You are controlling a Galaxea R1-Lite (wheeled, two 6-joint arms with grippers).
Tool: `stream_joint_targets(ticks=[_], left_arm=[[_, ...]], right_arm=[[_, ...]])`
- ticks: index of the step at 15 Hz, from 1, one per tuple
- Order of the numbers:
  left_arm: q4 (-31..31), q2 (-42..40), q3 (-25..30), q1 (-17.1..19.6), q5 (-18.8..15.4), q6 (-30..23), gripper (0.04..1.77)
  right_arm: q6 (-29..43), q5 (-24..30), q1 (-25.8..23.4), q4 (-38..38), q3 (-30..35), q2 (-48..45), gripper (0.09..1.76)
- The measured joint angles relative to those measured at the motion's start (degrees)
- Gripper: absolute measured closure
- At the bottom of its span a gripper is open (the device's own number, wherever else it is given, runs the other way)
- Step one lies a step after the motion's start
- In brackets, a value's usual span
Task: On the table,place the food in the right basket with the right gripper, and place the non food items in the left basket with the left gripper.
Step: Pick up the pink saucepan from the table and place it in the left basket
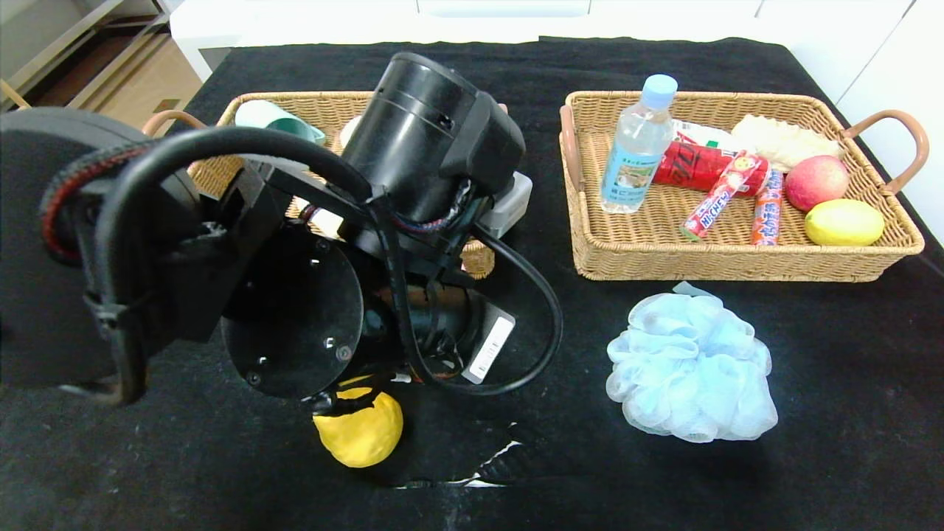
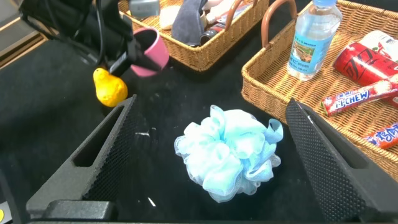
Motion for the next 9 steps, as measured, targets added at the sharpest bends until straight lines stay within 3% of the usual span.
stream_joint_targets(ticks=[3, 9], left_arm=[[-0.16, -0.73, -2.43, 2.84, 1.29, 0.11, 1.63], [-1.60, -1.89, -6.73, 13.80, 1.90, 2.62, 1.63]], right_arm=[[0.02, 0.00, 0.02, -0.01, 0.00, 0.00, 0.14], [0.02, 0.02, 0.02, -0.01, 0.17, -0.01, 0.14]])
